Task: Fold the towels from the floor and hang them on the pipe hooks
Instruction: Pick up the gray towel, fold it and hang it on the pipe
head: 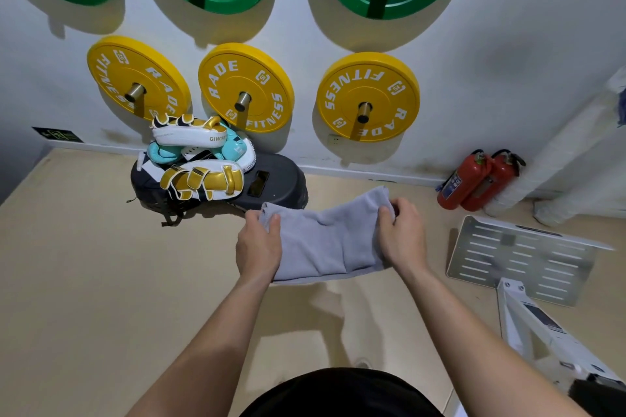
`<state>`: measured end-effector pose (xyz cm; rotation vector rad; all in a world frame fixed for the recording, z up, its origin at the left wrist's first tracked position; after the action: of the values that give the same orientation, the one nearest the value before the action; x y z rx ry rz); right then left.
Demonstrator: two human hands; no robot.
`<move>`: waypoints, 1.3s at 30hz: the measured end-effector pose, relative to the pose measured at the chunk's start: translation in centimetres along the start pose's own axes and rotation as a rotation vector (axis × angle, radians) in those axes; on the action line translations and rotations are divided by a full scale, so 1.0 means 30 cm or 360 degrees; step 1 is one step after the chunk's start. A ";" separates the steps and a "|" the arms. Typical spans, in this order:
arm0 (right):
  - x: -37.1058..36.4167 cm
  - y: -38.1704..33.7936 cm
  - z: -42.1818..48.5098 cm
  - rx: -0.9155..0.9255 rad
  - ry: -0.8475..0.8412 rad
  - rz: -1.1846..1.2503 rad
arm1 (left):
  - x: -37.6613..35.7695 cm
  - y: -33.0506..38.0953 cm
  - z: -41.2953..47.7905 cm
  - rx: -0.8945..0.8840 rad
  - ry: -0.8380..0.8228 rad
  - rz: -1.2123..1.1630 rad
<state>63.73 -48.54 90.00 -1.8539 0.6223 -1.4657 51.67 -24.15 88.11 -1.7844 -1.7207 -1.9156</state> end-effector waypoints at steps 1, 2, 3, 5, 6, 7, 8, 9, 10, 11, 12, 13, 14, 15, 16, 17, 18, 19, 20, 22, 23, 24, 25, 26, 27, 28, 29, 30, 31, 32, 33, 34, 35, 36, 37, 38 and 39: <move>-0.017 -0.010 -0.015 0.0009 -0.0035 0.0074 | -0.016 0.015 -0.009 -0.0016 -0.0034 -0.0029; -0.033 -0.022 -0.032 0.0010 -0.0061 0.0152 | -0.034 0.030 -0.019 -0.0042 -0.0070 -0.0068; -0.051 -0.034 -0.048 0.0003 -0.0083 0.0232 | -0.052 0.046 -0.031 -0.0076 -0.0105 -0.0115; -0.085 -0.061 -0.084 -0.0001 -0.0146 0.0364 | -0.085 0.083 -0.059 -0.0156 -0.0162 -0.0219; -0.102 -0.075 -0.101 0.0000 -0.0187 0.0402 | -0.099 0.102 -0.072 -0.0196 -0.0184 -0.0270; -0.120 -0.084 -0.113 -0.0005 -0.0234 0.0424 | -0.112 0.120 -0.085 -0.0226 -0.0206 -0.0314; -0.138 -0.090 -0.123 -0.0013 -0.0280 0.0427 | -0.123 0.136 -0.094 -0.0245 -0.0225 -0.0348; -0.153 -0.092 -0.129 -0.0019 -0.0313 0.0423 | -0.132 0.150 -0.102 -0.0249 -0.0246 -0.0374; -0.163 -0.094 -0.132 -0.0024 -0.0334 0.0422 | -0.139 0.162 -0.107 -0.0250 -0.0268 -0.0396; -0.168 -0.093 -0.133 -0.0031 -0.0342 0.0430 | -0.144 0.170 -0.109 -0.0256 -0.0290 -0.0412; -0.169 -0.093 -0.131 -0.0037 -0.0344 0.0439 | -0.147 0.176 -0.109 -0.0270 -0.0310 -0.0418; -0.167 -0.091 -0.128 -0.0039 -0.0345 0.0446 | -0.147 0.179 -0.107 -0.0282 -0.0329 -0.0412; -0.162 -0.092 -0.125 -0.0028 -0.0346 0.0452 | -0.145 0.181 -0.105 -0.0292 -0.0346 -0.0402; -0.157 -0.090 -0.123 -0.0011 -0.0351 0.0457 | -0.142 0.183 -0.102 -0.0294 -0.0368 -0.0395; -0.153 -0.091 -0.121 0.0013 -0.0355 0.0465 | -0.141 0.185 -0.098 -0.0293 -0.0394 -0.0399; -0.148 -0.094 -0.122 0.0033 -0.0364 0.0486 | -0.141 0.188 -0.096 -0.0290 -0.0421 -0.0411; -0.145 -0.098 -0.124 0.0047 -0.0381 0.0518 | -0.141 0.192 -0.093 -0.0285 -0.0443 -0.0426; -0.146 -0.099 -0.124 0.0048 -0.0413 0.0549 | -0.140 0.195 -0.091 -0.0273 -0.0457 -0.0445; -0.149 -0.101 -0.126 0.0043 -0.0467 0.0586 | -0.139 0.197 -0.087 -0.0245 -0.0470 -0.0476; -0.153 -0.100 -0.123 0.0080 -0.0644 0.0644 | -0.135 0.197 -0.077 -0.0196 -0.0508 -0.0568; -0.153 -0.102 -0.123 0.0140 -0.0758 0.0652 | -0.131 0.198 -0.071 -0.0196 -0.0531 -0.0614; -0.153 -0.107 -0.124 0.0205 -0.0892 0.0656 | -0.127 0.200 -0.064 -0.0203 -0.0554 -0.0640; -0.151 -0.114 -0.128 0.0256 -0.1033 0.0676 | -0.122 0.201 -0.056 -0.0211 -0.0576 -0.0638; -0.153 -0.116 -0.130 0.0262 -0.1136 0.0676 | -0.116 0.201 -0.045 -0.0221 -0.0596 -0.0605; -0.151 -0.115 -0.131 0.0244 -0.1163 0.0653 | -0.110 0.202 -0.034 -0.0237 -0.0613 -0.0556; -0.143 -0.112 -0.128 0.0213 -0.1085 0.0617 | -0.102 0.203 -0.024 -0.0264 -0.0622 -0.0489; -0.129 -0.102 -0.119 0.0176 -0.0901 0.0570 | -0.093 0.205 -0.017 -0.0300 -0.0632 -0.0415; -0.107 -0.088 -0.109 0.0143 -0.0674 0.0518 | -0.083 0.210 -0.016 -0.0345 -0.0649 -0.0355; -0.082 -0.072 -0.102 0.0121 -0.0482 0.0431 | -0.074 0.215 -0.019 -0.0393 -0.0679 -0.0315; -0.065 -0.056 -0.095 0.0122 -0.0389 0.0299 | -0.066 0.223 -0.024 -0.0445 -0.0717 -0.0290; -0.057 -0.043 -0.087 0.0151 -0.0432 0.0173 | -0.059 0.234 -0.033 -0.0504 -0.0759 -0.0272; -0.060 -0.035 -0.079 0.0181 -0.0560 0.0043 | -0.055 0.247 -0.043 -0.0565 -0.0808 -0.0256; -0.066 -0.031 -0.073 0.0227 -0.0710 -0.0076 | -0.052 0.263 -0.054 -0.0621 -0.0863 -0.0243; -0.078 -0.020 -0.063 0.0256 -0.0835 -0.0133 | -0.052 0.279 -0.064 -0.0670 -0.0911 -0.0230; -0.085 -0.008 -0.052 0.0238 -0.0923 -0.0114 | -0.054 0.296 -0.071 -0.0711 -0.0943 -0.0206; -0.085 0.001 -0.045 0.0193 -0.0974 -0.0040 | -0.057 0.309 -0.072 -0.0735 -0.0952 -0.0175; -0.081 0.011 -0.038 0.0141 -0.1016 0.0077 | -0.063 0.316 -0.070 -0.0737 -0.0939 -0.0155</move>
<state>62.02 -47.24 88.35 -2.0635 0.2779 -0.7764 56.86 -30.50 93.63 -2.7038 -1.5920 -2.1007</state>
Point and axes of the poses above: each hand's wrist, its own z-axis towards the middle knuckle, its own x-axis out of the back of the hand, y = z × x, the point moved 4 cm from there along z, towards the middle knuckle, and after that the axes turned 11 degrees about -y, right-handed, at the moved point
